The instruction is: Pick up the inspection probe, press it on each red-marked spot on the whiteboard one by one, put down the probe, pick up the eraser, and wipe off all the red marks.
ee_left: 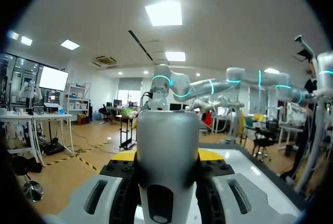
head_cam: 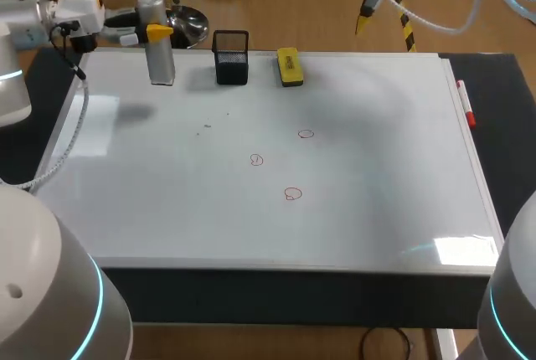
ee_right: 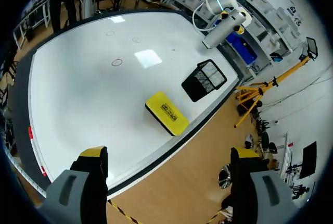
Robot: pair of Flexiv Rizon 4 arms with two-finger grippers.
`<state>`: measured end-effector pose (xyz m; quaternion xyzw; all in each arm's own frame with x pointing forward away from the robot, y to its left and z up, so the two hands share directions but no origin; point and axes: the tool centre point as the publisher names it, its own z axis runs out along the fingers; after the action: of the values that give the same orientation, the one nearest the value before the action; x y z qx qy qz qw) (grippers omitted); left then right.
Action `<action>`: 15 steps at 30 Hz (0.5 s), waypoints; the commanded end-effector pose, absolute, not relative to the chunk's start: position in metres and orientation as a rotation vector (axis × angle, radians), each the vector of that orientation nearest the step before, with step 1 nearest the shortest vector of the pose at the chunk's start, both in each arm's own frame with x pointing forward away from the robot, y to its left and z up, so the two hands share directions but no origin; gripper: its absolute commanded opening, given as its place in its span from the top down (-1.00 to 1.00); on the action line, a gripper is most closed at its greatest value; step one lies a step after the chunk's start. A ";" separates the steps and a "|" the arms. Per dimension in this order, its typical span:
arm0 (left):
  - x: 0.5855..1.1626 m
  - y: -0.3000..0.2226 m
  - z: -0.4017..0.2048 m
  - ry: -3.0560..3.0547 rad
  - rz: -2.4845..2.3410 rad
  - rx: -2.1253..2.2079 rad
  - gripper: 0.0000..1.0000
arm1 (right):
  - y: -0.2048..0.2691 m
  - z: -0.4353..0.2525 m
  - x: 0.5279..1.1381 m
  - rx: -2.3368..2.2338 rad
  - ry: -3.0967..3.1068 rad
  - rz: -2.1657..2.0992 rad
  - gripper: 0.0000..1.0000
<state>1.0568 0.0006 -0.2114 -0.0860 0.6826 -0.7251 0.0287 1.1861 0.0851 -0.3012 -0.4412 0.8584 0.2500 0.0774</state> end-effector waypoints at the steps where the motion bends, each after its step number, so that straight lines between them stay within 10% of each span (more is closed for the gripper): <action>1: 1.055 0.000 -0.210 2.104 -2.233 -0.269 1.00 | 0.094 -0.301 1.189 -1.643 2.855 0.517 -1.00; 15: 1.055 0.000 -0.210 2.104 -2.233 -0.269 1.00 | 0.115 -0.310 1.189 -1.885 2.682 0.261 -1.00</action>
<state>1.0568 0.0006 -0.2114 -0.0860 0.6826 -0.7251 0.0287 1.1929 0.1109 -0.3133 -0.5419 0.8188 0.1815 0.0549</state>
